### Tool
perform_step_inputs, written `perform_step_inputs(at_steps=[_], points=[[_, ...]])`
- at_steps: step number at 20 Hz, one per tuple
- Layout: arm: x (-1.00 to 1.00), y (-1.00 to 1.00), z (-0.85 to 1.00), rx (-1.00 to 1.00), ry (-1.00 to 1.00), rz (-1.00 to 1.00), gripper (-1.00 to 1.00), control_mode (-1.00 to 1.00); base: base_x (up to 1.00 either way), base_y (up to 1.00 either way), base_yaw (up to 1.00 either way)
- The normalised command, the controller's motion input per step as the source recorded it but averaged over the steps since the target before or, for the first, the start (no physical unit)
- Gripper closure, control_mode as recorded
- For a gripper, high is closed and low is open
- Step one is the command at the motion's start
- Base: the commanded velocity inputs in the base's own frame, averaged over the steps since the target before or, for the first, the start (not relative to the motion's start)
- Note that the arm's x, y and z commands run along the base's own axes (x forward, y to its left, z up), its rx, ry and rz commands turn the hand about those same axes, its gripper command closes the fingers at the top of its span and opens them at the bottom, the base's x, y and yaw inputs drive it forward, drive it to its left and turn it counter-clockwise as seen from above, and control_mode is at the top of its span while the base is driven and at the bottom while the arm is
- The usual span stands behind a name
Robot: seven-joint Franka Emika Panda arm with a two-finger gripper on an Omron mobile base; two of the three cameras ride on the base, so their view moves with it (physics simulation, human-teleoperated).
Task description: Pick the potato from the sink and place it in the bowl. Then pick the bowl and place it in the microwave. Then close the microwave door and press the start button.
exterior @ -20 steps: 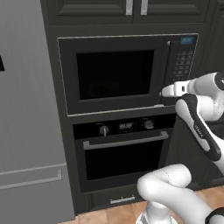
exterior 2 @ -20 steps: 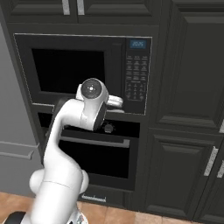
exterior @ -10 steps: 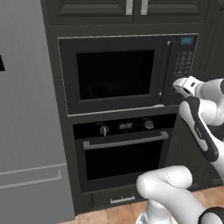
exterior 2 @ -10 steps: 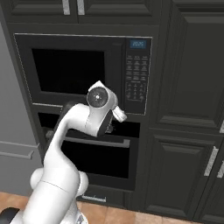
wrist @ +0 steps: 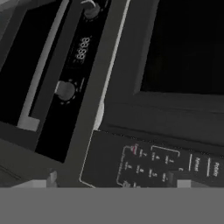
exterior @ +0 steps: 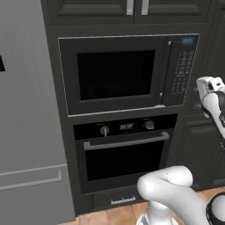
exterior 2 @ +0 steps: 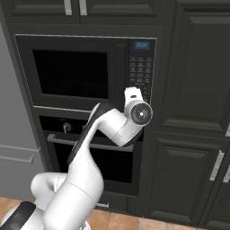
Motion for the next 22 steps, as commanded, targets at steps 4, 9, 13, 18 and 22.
perform_step_inputs(at_steps=[4,9,13,18,22], points=[[0.24,-0.02,0.0,0.29,-0.05,-0.05,-1.0,-1.0,0.0,0.0,0.0],[0.3,0.03,-0.02,0.25,-0.09,-0.03,-1.0,-1.0,0.0,0.0,0.0],[0.34,0.0,-0.07,0.2,-0.12,-0.09,-1.0,-1.0,0.0,0.0,0.0],[0.2,0.0,-0.2,0.11,-0.14,-0.16,1.0,-1.0,0.0,0.0,0.0],[0.01,0.0,-0.02,0.0,-0.01,-0.07,1.0,-1.0,0.0,0.0,0.0]])
